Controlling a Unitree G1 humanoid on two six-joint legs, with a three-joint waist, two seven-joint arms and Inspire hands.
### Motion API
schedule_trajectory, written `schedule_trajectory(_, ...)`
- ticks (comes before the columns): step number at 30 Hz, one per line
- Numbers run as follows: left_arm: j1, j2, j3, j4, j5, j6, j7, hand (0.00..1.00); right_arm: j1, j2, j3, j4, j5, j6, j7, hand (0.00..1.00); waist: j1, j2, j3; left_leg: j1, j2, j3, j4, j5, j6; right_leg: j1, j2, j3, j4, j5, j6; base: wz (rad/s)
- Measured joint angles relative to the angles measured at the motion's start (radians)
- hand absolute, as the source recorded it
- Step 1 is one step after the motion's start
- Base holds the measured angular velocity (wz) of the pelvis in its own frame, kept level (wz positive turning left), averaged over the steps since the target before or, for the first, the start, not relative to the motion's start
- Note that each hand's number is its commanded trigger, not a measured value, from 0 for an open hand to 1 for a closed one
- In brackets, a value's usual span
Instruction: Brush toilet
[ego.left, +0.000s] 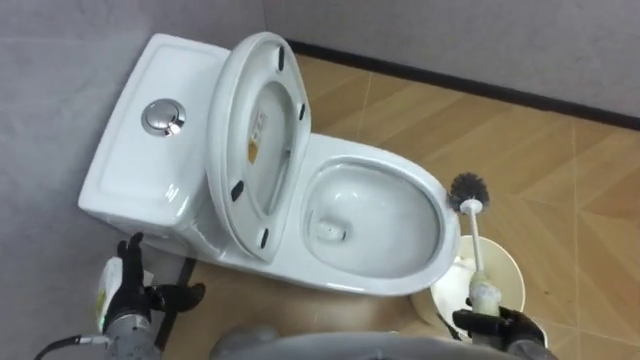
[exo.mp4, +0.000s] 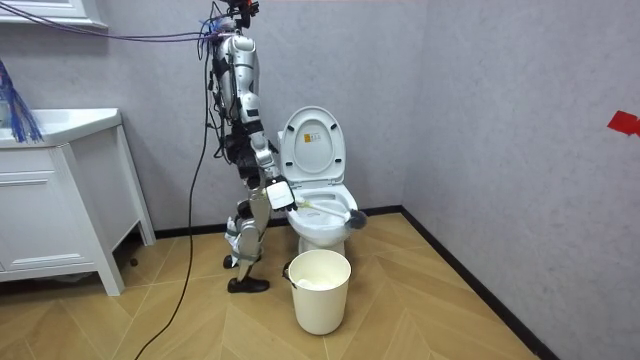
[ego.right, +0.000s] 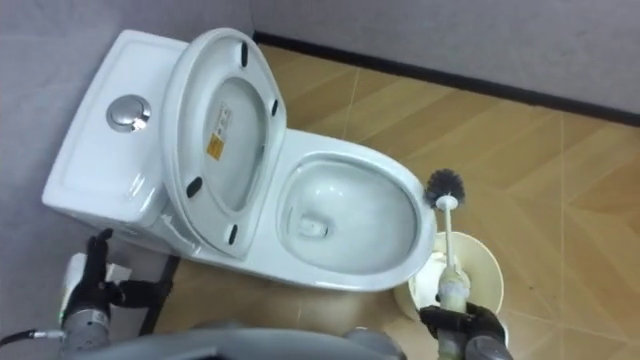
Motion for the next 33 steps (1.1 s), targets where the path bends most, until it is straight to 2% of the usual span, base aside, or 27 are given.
schedule_trajectory(2,0.029,-0.001,0.005,-0.098,0.110,0.008,0.017,0.00,-0.008,0.000,-0.004,0.000,-0.021,-0.001,0.006,1.00,0.014,0.004,0.0027,-0.002,-0.002,-0.018,0.002,0.000,0.000,0.012,0.001,-0.021,-0.014,0.000,0.000,0.33)
schedule_trajectory(3,0.033,-0.001,0.011,-0.129,0.143,0.008,0.017,0.00,-0.009,0.001,-0.007,0.000,-0.034,-0.002,0.007,1.00,0.019,0.003,0.0028,-0.004,-0.004,-0.029,0.002,0.001,-0.001,0.016,0.001,-0.022,-0.016,0.000,0.001,0.41)
schedule_trajectory(5,0.035,0.003,0.025,-0.262,0.223,0.007,0.043,0.00,-0.014,0.000,-0.015,0.009,-0.063,-0.015,0.013,1.00,0.022,0.003,0.0048,-0.010,-0.011,-0.053,0.003,0.005,-0.009,0.020,0.000,-0.020,-0.018,-0.001,0.003,0.52)
schedule_trajectory(6,0.035,0.004,0.024,-0.295,0.234,-0.004,0.059,0.00,-0.015,0.000,-0.015,0.009,-0.069,-0.017,0.013,1.00,0.026,0.002,0.0046,-0.010,-0.012,-0.052,0.003,0.006,-0.010,0.021,0.000,-0.018,-0.018,-0.002,0.004,0.29)
schedule_trajectory(8,-0.003,0.003,0.020,-0.364,0.280,-0.074,0.128,0.00,-0.028,0.002,-0.014,0.015,-0.109,-0.027,0.016,1.00,0.042,0.004,0.0048,-0.010,-0.014,-0.052,0.009,0.008,-0.012,0.026,0.001,-0.015,-0.016,-0.002,0.004,0.02)
schedule_trajectory(10,-0.038,0.002,0.020,-0.363,0.325,-0.108,0.157,0.00,-0.040,0.003,-0.014,0.021,-0.150,-0.037,0.019,1.00,0.048,0.005,0.0036,-0.009,-0.016,-0.052,0.013,0.008,-0.012,0.029,0.002,-0.015,-0.013,-0.002,0.003,0.00)
schedule_trajectory(11,-0.058,-0.001,0.020,-0.364,0.357,-0.118,0.175,0.00,-0.040,0.004,-0.015,0.021,-0.176,-0.040,0.019,1.00,0.047,0.006,0.0024,-0.010,-0.016,-0.051,0.020,0.008,-0.012,0.030,0.003,-0.013,-0.014,-0.001,0.002,-0.03)
schedule_trajectory(13,-0.061,-0.003,0.019,-0.364,0.409,-0.128,0.194,0.00,-0.039,0.004,-0.016,0.021,-0.210,-0.040,0.022,1.00,0.047,0.008,0.0013,-0.012,-0.016,-0.049,0.022,0.008,-0.012,0.024,0.005,-0.007,-0.015,-0.001,0.001,-0.06)
schedule_trajectory(15,-0.061,-0.003,0.019,-0.364,0.443,-0.134,0.201,0.00,-0.037,0.004,-0.022,0.021,-0.232,-0.040,0.029,1.00,0.048,0.010,-0.0004,-0.015,-0.015,-0.049,0.023,0.009,-0.013,0.020,0.009,-0.001,-0.016,-0.001,0.000,-0.02)
schedule_trajectory(21,-0.057,0.002,0.000,-0.362,0.471,-0.137,0.228,0.00,-0.035,0.001,-0.022,0.020,-0.285,-0.054,0.045,1.00,0.054,-0.004,-0.0055,-0.014,-0.013,-0.047,0.024,0.010,-0.015,0.019,0.008,0.005,-0.015,0.002,-0.003,-0.01)
schedule_trajectory(25,-0.055,0.041,-0.083,-0.361,0.470,-0.132,0.225,0.00,-0.033,-0.003,-0.011,-0.020,-0.428,-0.052,0.065,1.00,0.063,0.005,-0.0044,-0.022,-0.012,-0.048,0.024,0.010,-0.015,0.007,0.008,0.006,-0.009,0.002,-0.004,-0.03)
schedule_trajectory(26,-0.054,0.047,-0.108,-0.361,0.467,-0.131,0.215,0.00,-0.031,-0.008,0.002,-0.042,-0.458,-0.052,0.074,1.00,0.064,0.011,-0.0016,-0.022,-0.012,-0.047,0.023,0.010,-0.015,0.006,0.008,0.008,-0.010,0.003,-0.005,-0.05)
schedule_trajectory(28,-0.055,0.052,-0.137,-0.359,0.468,-0.130,0.186,0.00,-0.033,-0.011,0.006,-0.058,-0.525,-0.053,0.084,1.00,0.065,0.016,-0.0033,-0.021,-0.012,-0.047,0.021,0.010,-0.015,0.006,0.007,0.010,-0.011,0.003,-0.005,0.00)
schedule_trajectory(30,-0.066,0.060,-0.168,-0.317,0.467,-0.127,0.176,0.00,-0.048,-0.014,0.009,-0.054,-0.611,-0.053,0.085,1.00,0.059,0.023,-0.0059,-0.021,-0.013,-0.047,0.021,0.010,-0.015,0.006,0.006,0.009,-0.010,0.003,-0.005,0.00)
schedule_trajectory(32,-0.088,0.079,-0.217,-0.223,0.465,-0.108,0.137,0.00,-0.065,-0.027,0.033,-0.050,-0.675,-0.053,0.092,1.00,0.058,0.029,-0.0038,-0.020,-0.013,-0.046,0.020,0.010,-0.015,0.003,0.005,0.010,-0.003,0.002,-0.004,0.00)
schedule_trajectory(33,-0.089,0.079,-0.224,-0.204,0.465,-0.103,0.126,0.00,-0.065,-0.031,0.043,-0.053,-0.689,-0.053,0.092,1.00,0.057,0.030,-0.0040,-0.020,-0.013,-0.044,0.020,0.010,-0.015,0.001,0.005,0.010,0.001,0.002,-0.004,-0.04)
